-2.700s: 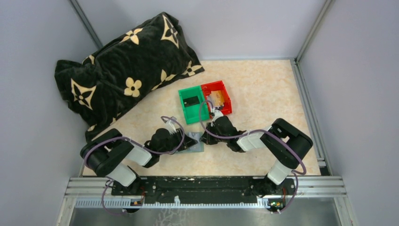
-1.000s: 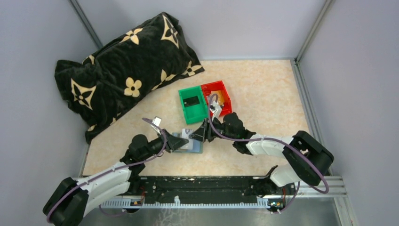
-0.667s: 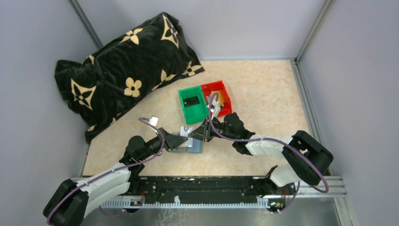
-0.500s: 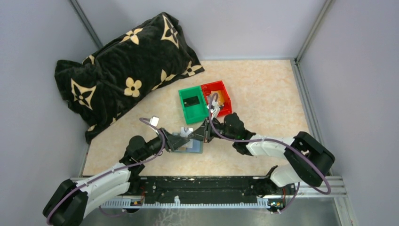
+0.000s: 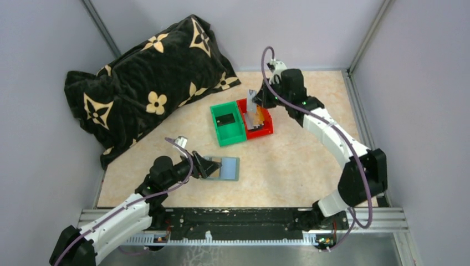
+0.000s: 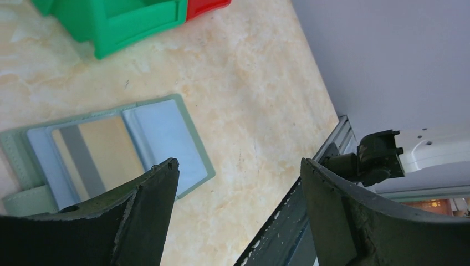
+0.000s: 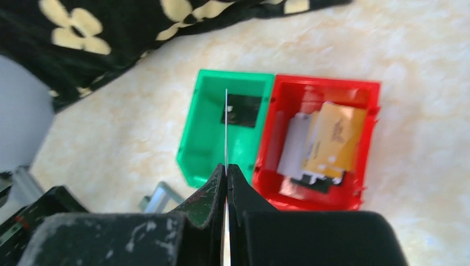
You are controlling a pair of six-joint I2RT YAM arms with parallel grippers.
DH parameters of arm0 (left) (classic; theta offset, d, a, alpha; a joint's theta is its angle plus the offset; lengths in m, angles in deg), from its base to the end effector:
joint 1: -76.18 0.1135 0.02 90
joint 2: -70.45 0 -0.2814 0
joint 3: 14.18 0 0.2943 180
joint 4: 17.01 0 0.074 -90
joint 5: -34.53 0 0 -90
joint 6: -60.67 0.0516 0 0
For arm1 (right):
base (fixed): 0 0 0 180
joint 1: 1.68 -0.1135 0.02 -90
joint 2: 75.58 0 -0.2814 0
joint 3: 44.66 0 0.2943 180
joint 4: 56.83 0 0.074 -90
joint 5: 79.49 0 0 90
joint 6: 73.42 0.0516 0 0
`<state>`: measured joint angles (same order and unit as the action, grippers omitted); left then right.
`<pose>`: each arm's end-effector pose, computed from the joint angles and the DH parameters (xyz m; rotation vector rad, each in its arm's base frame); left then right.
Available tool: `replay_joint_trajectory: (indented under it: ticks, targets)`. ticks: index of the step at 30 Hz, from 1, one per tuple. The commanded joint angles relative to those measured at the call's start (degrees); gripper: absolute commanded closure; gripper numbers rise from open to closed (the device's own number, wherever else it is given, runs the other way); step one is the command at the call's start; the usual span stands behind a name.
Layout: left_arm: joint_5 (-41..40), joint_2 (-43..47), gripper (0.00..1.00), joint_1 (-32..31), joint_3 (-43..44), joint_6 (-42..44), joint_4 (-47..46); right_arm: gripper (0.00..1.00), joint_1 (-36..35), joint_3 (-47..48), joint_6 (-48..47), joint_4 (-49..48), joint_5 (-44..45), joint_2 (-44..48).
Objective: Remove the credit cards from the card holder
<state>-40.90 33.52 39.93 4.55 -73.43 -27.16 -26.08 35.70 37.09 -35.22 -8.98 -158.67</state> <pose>0.1515 -0.1272 0.1733 0.0789 1.8739 -1.2266 0.3497 0.1776 0.3283 -0.2977 2.0485 0.8336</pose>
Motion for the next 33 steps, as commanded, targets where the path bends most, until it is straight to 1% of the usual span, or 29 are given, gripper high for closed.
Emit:
replay_joint_trajectory:
  ticks: [1,4,10,14,18,33]
  targets:
    - [-0.8,-1.0,0.14,0.0,-0.2,2.0,2.3,1.0,-0.5,13.2,-12.7,20.4,8.6,-10.0]
    - [-0.4,-2.1,0.14,0.0,0.1,2.4,2.2,1.0,-0.5,17.9,-13.2,23.4,10.5,-17.3]
    - [-1.2,-1.6,0.14,0.0,1.5,4.3,6.0,1.0,-0.5,17.9,-12.9,22.3,12.5,-23.1]
    - [-1.5,-1.7,0.14,0.0,0.9,4.6,6.5,1.0,-0.4,17.5,-12.7,21.2,14.2,-24.9]
    - [-1.2,-2.6,0.14,0.0,0.1,4.0,4.9,1.0,-0.5,18.2,-12.6,20.6,13.6,-26.2]
    - [-1.4,-4.6,0.13,0.1,0.4,4.7,4.8,1.0,-0.5,24.5,-12.5,19.2,14.2,-33.9]
